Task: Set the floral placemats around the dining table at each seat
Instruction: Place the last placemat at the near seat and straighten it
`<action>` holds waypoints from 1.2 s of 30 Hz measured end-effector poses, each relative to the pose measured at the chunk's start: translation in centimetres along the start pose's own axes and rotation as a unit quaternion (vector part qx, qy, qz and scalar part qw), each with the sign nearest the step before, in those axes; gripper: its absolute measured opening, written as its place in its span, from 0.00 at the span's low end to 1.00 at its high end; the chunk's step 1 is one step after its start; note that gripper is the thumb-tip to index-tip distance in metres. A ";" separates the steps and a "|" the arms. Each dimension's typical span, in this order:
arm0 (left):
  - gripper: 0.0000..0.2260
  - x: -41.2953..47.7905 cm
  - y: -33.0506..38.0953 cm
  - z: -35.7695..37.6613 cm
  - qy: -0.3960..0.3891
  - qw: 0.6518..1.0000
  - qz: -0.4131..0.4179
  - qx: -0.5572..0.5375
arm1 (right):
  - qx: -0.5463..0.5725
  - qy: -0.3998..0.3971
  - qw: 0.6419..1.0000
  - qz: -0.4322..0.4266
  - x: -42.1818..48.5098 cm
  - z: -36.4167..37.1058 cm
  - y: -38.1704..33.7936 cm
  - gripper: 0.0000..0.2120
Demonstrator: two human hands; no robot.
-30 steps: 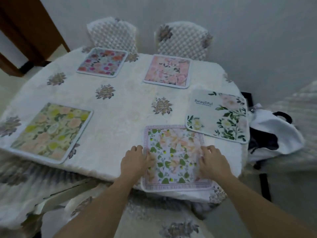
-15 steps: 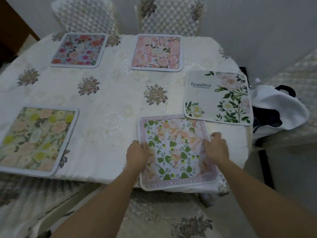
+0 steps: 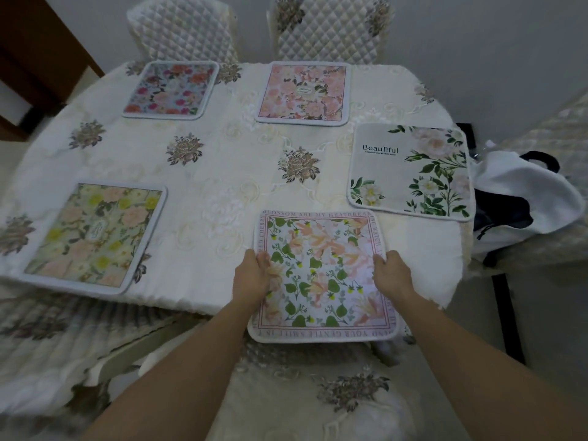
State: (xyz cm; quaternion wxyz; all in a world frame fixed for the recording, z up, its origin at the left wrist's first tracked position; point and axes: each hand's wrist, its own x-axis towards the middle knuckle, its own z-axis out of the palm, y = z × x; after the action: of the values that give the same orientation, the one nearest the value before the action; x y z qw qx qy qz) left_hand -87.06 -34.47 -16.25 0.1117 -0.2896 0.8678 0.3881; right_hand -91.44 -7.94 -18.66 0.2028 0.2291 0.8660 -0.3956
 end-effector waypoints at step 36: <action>0.14 12.2 -3.9 -7.4 -0.017 0.993 0.108 -0.041 | 0.013 0.131 0.990 -0.041 -0.6 8.8 -8.5 0.12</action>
State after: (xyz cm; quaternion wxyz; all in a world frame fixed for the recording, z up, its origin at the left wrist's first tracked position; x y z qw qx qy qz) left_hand -94.38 -47.10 -18.75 0.0719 -0.1917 0.8753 0.4380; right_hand -94.20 -19.93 -18.62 0.0684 0.2458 0.8884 -0.3817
